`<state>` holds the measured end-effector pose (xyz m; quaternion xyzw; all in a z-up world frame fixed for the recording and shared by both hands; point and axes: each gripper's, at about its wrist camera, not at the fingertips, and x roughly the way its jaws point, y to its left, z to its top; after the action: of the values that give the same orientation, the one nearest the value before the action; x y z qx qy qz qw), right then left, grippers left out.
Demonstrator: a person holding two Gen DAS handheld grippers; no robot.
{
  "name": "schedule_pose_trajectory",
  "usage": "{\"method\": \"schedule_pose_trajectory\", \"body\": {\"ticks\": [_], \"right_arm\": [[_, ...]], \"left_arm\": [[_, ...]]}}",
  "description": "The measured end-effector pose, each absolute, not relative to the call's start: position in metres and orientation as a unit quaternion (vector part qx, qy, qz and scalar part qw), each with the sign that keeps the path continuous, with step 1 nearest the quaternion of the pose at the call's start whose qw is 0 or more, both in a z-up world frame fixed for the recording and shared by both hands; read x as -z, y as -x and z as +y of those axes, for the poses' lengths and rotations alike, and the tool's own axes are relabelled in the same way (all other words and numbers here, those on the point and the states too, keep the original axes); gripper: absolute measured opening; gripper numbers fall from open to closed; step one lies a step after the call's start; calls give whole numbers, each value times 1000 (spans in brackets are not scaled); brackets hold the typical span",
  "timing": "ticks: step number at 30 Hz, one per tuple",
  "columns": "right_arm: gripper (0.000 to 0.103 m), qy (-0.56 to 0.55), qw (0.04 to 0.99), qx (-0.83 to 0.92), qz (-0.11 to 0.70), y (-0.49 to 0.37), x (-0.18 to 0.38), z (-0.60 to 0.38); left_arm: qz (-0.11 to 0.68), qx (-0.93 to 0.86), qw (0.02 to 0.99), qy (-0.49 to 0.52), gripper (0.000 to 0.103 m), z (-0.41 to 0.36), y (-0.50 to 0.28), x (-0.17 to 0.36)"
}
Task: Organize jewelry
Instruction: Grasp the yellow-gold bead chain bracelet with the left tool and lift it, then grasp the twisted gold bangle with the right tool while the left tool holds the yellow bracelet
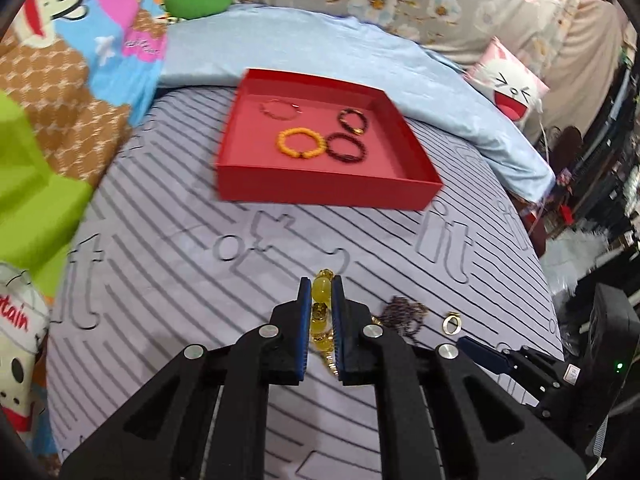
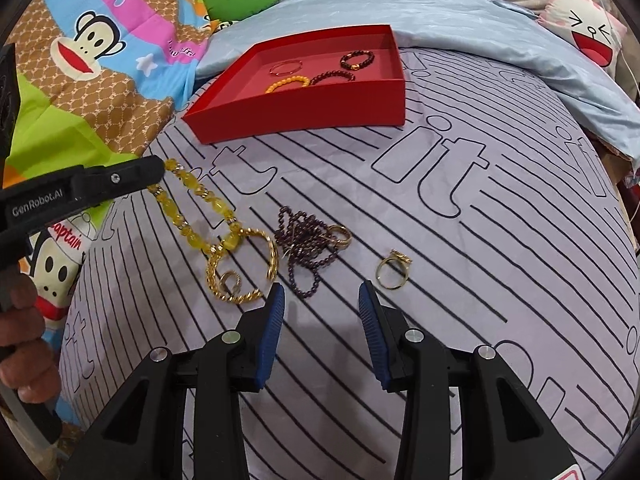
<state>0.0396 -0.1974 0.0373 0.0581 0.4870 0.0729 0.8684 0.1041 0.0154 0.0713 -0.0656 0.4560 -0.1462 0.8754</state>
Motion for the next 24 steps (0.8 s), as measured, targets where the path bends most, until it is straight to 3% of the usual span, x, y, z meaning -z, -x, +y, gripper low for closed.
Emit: {"method": "schedule_pose_trajectory", "body": {"ticks": [16,20,24], "right_arm": [[38,-27,859,-127,495,-56,-31,-147],[50,-16,856,-134,500,-64,-27,-134],[51,-5,853,-138,503,-70,-23,-124]], "left_arm": [[520,50,849,77,10,70,-99,-6],[515,50,853,64,10,69,-99,-6],[513,53,855,62,10,68,-99,-5]]}}
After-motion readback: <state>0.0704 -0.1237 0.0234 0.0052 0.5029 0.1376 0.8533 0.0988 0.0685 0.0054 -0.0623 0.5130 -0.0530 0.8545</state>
